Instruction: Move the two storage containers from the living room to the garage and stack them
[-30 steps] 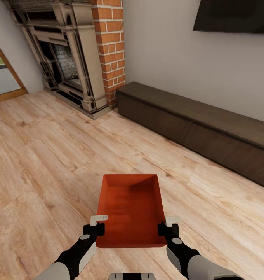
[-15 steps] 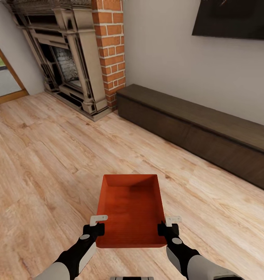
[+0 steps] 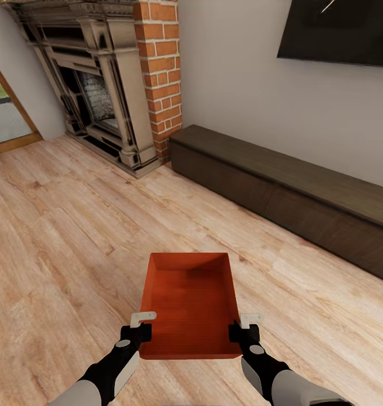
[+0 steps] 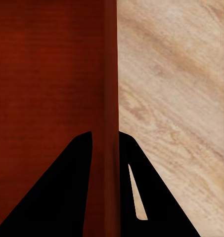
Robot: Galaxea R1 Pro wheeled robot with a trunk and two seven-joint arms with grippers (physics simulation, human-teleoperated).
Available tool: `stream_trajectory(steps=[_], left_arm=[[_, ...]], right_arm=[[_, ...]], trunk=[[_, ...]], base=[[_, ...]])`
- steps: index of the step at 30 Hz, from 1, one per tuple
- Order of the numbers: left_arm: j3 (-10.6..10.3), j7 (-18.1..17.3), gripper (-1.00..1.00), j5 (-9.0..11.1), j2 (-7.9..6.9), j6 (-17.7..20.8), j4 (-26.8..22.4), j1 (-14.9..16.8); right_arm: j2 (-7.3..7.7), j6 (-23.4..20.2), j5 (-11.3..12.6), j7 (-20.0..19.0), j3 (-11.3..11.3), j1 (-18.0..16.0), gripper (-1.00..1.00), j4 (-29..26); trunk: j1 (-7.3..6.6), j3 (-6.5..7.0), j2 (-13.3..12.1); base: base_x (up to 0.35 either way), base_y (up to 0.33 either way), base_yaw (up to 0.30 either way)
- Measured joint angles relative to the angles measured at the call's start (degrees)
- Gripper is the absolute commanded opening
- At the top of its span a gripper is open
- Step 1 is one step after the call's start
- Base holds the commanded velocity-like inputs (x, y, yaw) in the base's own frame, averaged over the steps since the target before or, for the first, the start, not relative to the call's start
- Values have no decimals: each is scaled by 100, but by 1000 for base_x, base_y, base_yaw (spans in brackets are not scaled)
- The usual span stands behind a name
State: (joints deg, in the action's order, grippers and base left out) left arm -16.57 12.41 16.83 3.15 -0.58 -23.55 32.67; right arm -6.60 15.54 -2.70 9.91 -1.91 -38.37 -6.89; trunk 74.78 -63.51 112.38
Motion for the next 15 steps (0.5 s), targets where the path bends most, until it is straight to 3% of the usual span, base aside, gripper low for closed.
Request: stream_trajectory(steps=[15], left_arm=[[-4, 8, -100, -8, -5, 1, 1, 2]], right_arm=[[-10, 18, 73, 18, -51, 1, -100, 11]], trunk=[[-330, 269, -602]], base=[[0, 0, 0]])
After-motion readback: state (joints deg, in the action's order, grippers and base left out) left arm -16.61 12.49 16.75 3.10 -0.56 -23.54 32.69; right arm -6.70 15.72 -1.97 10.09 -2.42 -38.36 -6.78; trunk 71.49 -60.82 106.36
